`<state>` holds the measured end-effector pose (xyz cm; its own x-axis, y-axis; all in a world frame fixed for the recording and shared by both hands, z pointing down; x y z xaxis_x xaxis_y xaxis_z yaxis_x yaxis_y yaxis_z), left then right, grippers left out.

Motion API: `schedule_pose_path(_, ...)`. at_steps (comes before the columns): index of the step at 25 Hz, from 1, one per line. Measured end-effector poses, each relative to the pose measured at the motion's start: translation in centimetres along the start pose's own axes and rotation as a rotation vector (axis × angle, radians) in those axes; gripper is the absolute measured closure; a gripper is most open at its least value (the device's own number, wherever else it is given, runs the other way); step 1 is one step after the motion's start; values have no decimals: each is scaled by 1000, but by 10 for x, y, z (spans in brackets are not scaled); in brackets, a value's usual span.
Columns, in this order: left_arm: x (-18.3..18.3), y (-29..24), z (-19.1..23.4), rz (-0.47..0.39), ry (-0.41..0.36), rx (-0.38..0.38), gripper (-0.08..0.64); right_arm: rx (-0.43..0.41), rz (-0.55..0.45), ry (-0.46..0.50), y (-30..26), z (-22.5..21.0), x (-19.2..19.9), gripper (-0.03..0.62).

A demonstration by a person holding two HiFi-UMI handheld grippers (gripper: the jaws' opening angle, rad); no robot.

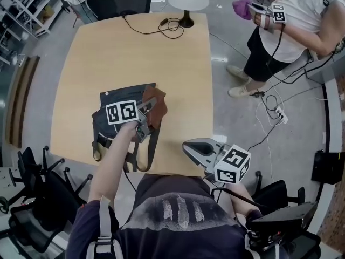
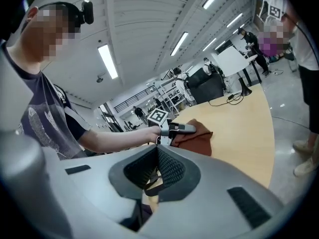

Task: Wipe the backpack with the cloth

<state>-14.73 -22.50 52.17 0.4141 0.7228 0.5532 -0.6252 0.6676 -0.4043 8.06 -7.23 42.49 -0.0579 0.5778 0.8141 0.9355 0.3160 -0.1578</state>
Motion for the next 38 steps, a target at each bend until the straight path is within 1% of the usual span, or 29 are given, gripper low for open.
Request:
schedule_pose_path(2,6,16,19,5,-103,-134,502,-24,15,0,-4,-3,2,589)
schedule_pose_path(3,8,23,26,8,-155,-185,502,-42,25,4,-8,-4,3,589)
schedule_pose_path(5,15,36,34,28,-263,-263,502,-72,45,12,-15,-6,4,589)
schedule_pose_path(7,26,44,37,73,-379,-322,502,-85,58,7,-18,-2,7,589)
schedule_pose_path(9,36,53,40,109,-469,-369,502,-99,72,-3,-21,4,8,589)
schedule_pose_path(12,36,74,48,106,-534,-427,502,-142,99,5,-35,12,6,589)
schedule_pose_path(15,33,99,67,128,-642,-504,502,-187,122,21,-51,17,13,589)
schedule_pose_path(16,30,108,76,131,-666,-532,502,-202,135,33,-60,15,14,589)
schedule_pose_path(17,26,119,85,127,-671,-560,502,-210,152,44,-69,15,14,589)
schedule_pose_path(19,19,142,102,107,-643,-607,502,-210,179,60,-85,18,10,589)
schedule_pose_path(21,19,158,112,91,-615,-625,502,-199,185,63,-92,25,6,589)
schedule_pose_path(23,24,173,118,82,-606,-647,502,-194,179,60,-94,31,2,589)
schedule_pose_path(26,34,200,129,64,-574,-672,502,-191,164,35,-99,42,3,589)
schedule_pose_path(27,37,208,133,61,-572,-678,502,-192,159,24,-103,47,4,589)
schedule_pose_path(29,38,226,140,75,-598,-707,502,-198,150,14,-111,60,6,589)
schedule_pose_path(31,38,248,150,95,-627,-748,502,-205,146,18,-122,75,9,589)
schedule_pose_path(32,39,260,155,97,-627,-761,502,-206,145,23,-126,82,10,589)
schedule_pose_path(35,41,293,167,69,-592,-762,502,-198,134,20,-136,101,14,589)
schedule_pose_path(37,41,311,165,34,-588,-738,502,-192,125,12,-143,116,19,589)
schedule_pose_path(38,41,318,161,15,-593,-714,502,-192,123,10,-148,123,22,589)
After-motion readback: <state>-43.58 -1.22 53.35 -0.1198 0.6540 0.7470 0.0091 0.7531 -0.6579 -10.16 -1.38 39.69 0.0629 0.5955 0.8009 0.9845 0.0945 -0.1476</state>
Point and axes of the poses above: the fingertips, and each gripper's own axes: y backward along the fingers, z to its left, x out of its underside, the point moved 7 cm from there along y, backward along the fingers, and after that the axes turned 6 degrees about -z, right-handed, at the moved point
